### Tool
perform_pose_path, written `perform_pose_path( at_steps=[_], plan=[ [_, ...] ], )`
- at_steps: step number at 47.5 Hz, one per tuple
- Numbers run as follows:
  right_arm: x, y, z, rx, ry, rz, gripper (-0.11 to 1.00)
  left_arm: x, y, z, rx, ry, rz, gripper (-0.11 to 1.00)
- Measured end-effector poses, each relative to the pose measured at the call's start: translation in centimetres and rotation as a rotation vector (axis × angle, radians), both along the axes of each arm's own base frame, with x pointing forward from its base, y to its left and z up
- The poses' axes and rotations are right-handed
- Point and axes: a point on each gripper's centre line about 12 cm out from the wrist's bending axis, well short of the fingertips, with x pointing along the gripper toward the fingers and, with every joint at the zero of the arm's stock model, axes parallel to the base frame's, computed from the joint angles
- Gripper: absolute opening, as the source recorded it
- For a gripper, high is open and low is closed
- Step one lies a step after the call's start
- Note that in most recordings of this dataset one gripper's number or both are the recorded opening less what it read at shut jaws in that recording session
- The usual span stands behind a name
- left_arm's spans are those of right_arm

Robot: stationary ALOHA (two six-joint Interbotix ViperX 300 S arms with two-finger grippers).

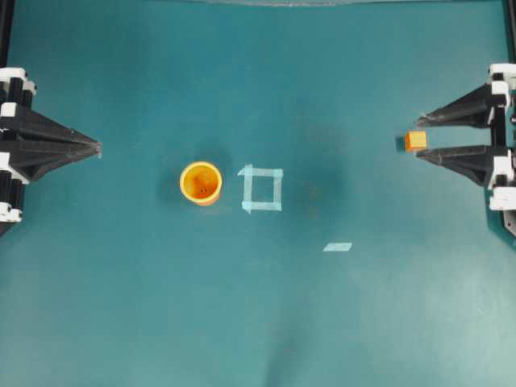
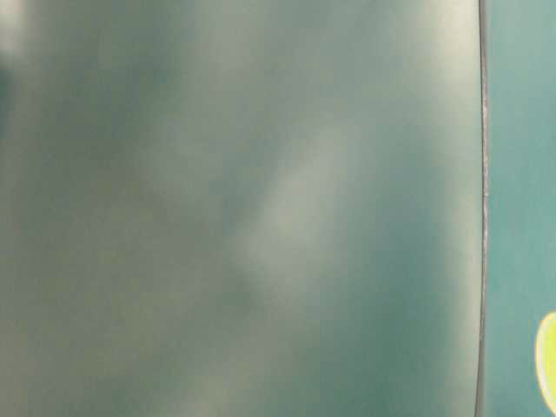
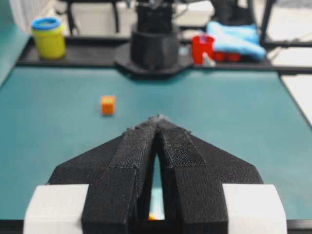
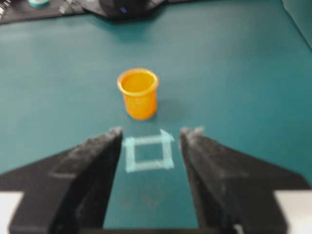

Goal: Move the block toward the cup with right arm.
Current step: 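Lower the open right gripper over the small orange cube, then close the right gripper on the orange cube and lift it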

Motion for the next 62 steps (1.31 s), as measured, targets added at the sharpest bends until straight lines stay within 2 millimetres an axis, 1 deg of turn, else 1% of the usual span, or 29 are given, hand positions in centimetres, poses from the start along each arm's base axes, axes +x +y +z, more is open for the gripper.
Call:
perform_pose_path(
  at_steps=[13, 22, 30, 38, 45, 56, 62],
  plan=[
    [-0.8, -2.4, -0.9, 0.112, 0.14, -0.152, 0.59, 0.0, 0.0, -0.1, 0.018, 0.005, -0.001, 0.0],
    [-1.7, -4.0, -2.3, 0.235, 0.248, -0.282, 0.59, 0.0, 0.0, 0.0, 0.02, 0.002, -0.001, 0.0],
    [-1.8, -4.9, -4.0, 0.388, 0.326, -0.393, 0.59, 0.0, 0.0, 0.0, 0.02, 0.0, -0.002, 0.0],
    [-1.4, -5.4, -5.7, 0.506, 0.428, -0.472, 0.59, 0.0, 0.0, -0.3, 0.018, 0.028, -0.001, 0.0],
    [-0.8, -5.6, -7.3, 0.614, 0.568, -0.554, 0.59, -0.1, 0.0, -0.7, 0.021, 0.064, -0.001, 0.0],
    [0.1, -6.0, -9.3, 0.716, 0.72, -0.657, 0.59, -0.3, 0.0, -0.5, 0.02, 0.054, -0.001, 0.0],
    [0.8, -6.3, -9.8, 0.747, 0.754, -0.691, 0.59, -0.3, 0.0, -0.4, 0.02, 0.052, -0.001, 0.0]
  ],
)
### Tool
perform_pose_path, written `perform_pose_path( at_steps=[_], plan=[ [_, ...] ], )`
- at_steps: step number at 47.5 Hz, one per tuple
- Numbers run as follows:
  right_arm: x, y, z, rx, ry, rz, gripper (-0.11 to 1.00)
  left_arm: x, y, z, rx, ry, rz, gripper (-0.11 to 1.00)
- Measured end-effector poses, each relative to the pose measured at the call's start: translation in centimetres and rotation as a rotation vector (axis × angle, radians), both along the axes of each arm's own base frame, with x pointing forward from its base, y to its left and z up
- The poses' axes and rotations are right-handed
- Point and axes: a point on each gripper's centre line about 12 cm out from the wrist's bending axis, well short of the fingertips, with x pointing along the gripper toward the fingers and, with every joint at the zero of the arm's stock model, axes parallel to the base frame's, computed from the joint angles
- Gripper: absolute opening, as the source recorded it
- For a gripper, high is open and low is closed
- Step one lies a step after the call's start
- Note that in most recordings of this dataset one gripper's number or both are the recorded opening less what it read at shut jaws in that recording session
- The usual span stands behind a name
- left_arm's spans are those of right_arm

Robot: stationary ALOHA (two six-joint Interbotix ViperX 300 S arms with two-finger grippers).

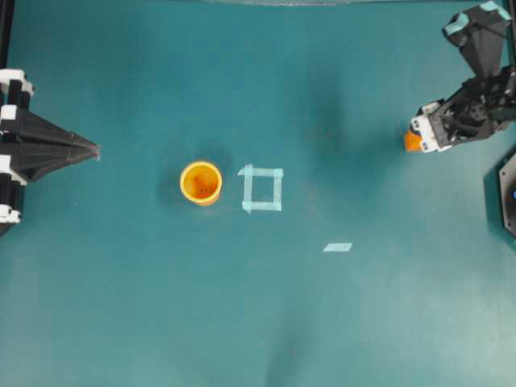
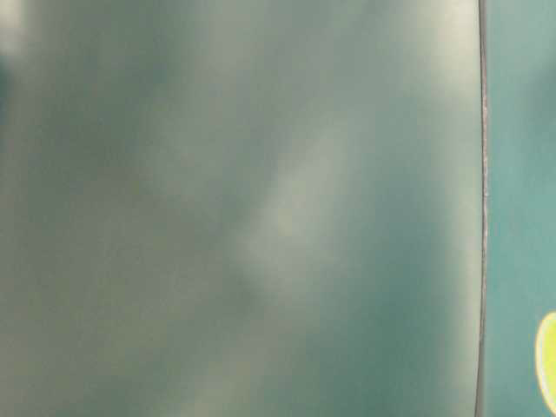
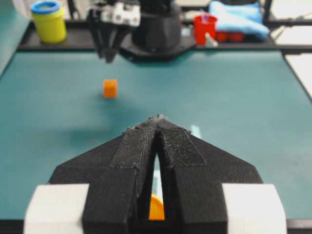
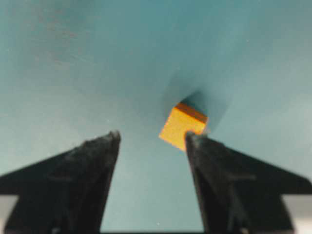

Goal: Move the block toward the cup with right arm.
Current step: 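Close the right gripper on the orange cube and lift it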

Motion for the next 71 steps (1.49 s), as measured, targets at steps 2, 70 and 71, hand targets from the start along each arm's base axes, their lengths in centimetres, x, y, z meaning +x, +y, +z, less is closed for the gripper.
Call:
perform_pose_path(
  at_steps=[2, 70, 71],
  plan=[
    [0.2, -0.1, -0.2, 0.01, 0.013, -0.008, 0.58, 0.0, 0.0, 0.0, 0.0, 0.002, 0.0, 0.0],
    [2.0, -0.1, -6.0, 0.045, 0.189, -0.182, 0.57, -0.1, 0.0, -0.3, 0.002, 0.029, 0.0, 0.0],
    [2.0, -0.2, -6.1, 0.044, 0.188, -0.184, 0.57, -0.1, 0.0, -0.3, 0.002, 0.031, 0.0, 0.0]
  ],
)
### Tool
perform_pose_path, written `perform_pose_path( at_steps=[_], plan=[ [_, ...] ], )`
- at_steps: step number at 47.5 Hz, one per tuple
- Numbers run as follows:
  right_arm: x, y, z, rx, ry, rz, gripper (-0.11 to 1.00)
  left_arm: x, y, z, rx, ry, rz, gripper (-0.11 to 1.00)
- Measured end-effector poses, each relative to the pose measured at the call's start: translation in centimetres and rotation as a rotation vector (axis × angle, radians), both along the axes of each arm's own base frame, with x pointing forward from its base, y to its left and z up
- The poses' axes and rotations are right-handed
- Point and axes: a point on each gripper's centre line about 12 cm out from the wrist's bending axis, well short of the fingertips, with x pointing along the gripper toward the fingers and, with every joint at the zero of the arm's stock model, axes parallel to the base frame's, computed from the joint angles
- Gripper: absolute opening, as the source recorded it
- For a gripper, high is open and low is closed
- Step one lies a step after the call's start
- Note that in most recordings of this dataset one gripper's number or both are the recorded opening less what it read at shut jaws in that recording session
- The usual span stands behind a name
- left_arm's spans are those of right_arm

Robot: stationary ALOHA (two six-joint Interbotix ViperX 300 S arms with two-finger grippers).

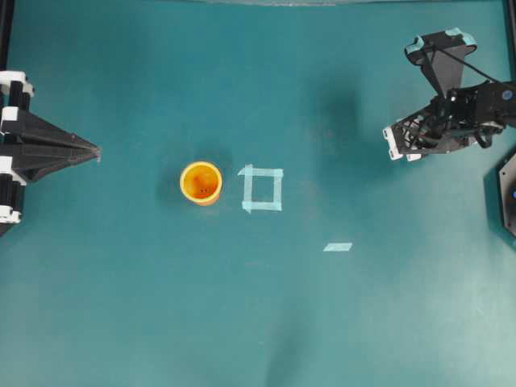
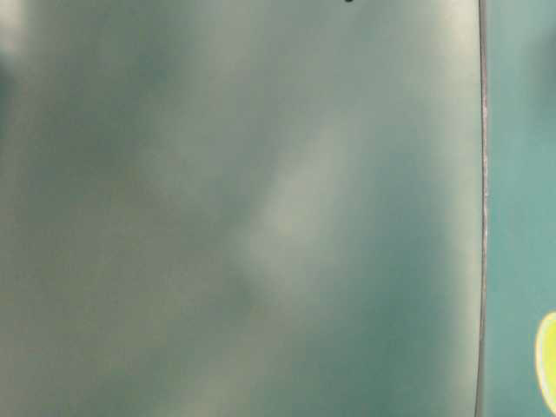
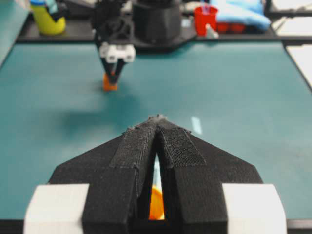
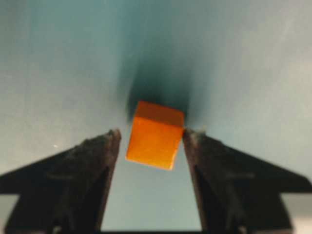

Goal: Move the block toward the cup with right arm.
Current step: 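Close the right gripper on the orange cube and lift it, then carry the held cube left toward the orange cup with the right gripper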

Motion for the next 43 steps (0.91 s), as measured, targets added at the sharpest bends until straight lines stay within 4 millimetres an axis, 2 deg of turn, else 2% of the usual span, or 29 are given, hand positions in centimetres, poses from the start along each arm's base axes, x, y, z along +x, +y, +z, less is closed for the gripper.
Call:
perform_pose_path(
  at_steps=[10, 17, 23, 27, 43],
  plan=[
    [0.0, -0.3, -0.3, -0.019, 0.008, -0.019, 0.54, 0.0, 0.0, -0.1, 0.002, 0.005, 0.0, 0.0],
    [0.1, -0.4, -0.3, -0.029, 0.009, -0.013, 0.41, 0.0, 0.0, -0.1, 0.0, 0.011, 0.0, 0.0],
    [0.5, -0.6, 0.2, -0.04, -0.006, -0.001, 0.41, 0.0, 0.0, -0.1, 0.002, 0.011, 0.0, 0.0],
    [0.9, -0.8, 1.0, -0.056, -0.035, 0.01, 0.41, 0.0, 0.0, -0.1, 0.0, 0.011, 0.0, 0.0],
    [3.3, -1.4, 7.1, -0.172, -0.204, 0.164, 0.41, 0.0, 0.0, -0.1, 0.002, 0.012, 0.0, 0.0]
  ],
)
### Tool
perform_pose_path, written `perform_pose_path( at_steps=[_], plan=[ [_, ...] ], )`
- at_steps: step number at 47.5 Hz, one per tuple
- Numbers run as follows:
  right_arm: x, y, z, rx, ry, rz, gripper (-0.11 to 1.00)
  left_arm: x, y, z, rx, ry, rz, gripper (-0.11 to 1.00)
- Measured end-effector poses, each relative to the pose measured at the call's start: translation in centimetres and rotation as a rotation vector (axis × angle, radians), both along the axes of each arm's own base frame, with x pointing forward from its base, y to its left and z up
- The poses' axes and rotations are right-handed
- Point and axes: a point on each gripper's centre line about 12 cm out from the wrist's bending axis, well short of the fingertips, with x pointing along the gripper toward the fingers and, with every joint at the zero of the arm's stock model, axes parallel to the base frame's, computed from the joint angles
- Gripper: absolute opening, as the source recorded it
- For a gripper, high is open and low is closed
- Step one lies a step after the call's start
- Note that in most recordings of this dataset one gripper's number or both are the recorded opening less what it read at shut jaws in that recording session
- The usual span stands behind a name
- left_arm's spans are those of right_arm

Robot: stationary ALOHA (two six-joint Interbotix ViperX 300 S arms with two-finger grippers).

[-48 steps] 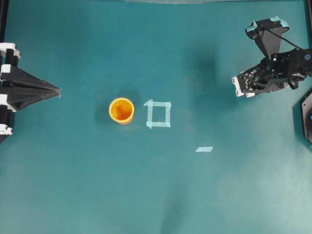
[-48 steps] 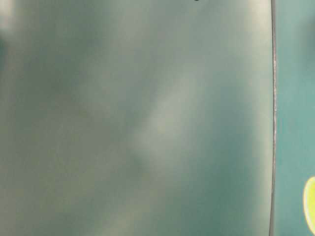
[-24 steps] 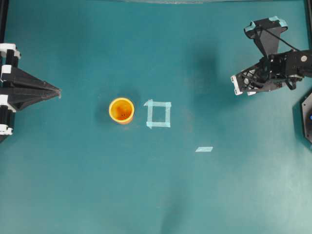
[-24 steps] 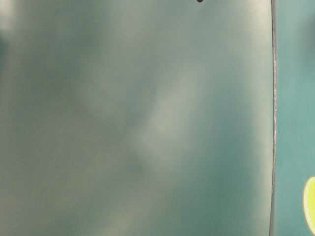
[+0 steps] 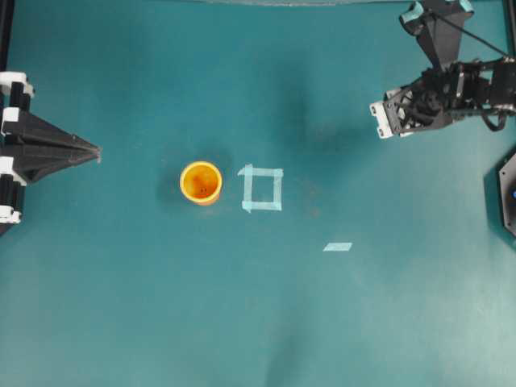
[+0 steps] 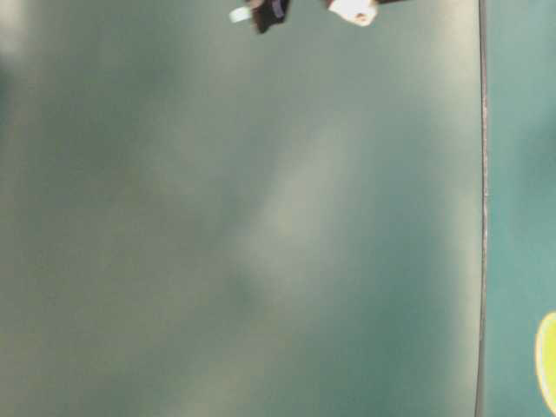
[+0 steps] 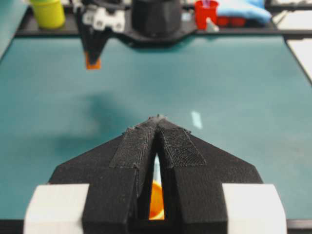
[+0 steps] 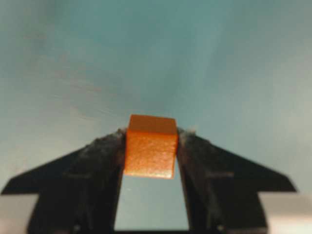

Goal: Move the block toward the cup with right arm.
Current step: 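Carry the held cube left toward the orange cup with the right gripper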

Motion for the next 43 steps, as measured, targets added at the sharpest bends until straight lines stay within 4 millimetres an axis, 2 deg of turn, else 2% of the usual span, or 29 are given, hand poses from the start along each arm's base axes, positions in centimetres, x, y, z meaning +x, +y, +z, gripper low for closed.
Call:
perform_pose_path(
  at_steps=[14, 28, 43],
  plan=[
    [1.9, -0.5, 2.8, -0.13, -0.016, 0.208, 0.41, 0.0, 0.0, -0.1, 0.0, 0.005, 0.0, 0.0],
    [4.2, -1.0, 4.7, -0.262, -0.045, 0.394, 0.41, 0.0, 0.0, -0.1, 0.0, 0.005, 0.0, 0.0],
    [7.8, -0.9, 7.0, -0.395, -0.147, 0.533, 0.41, 0.0, 0.0, -0.1, 0.0, 0.006, 0.0, 0.0]
  ],
)
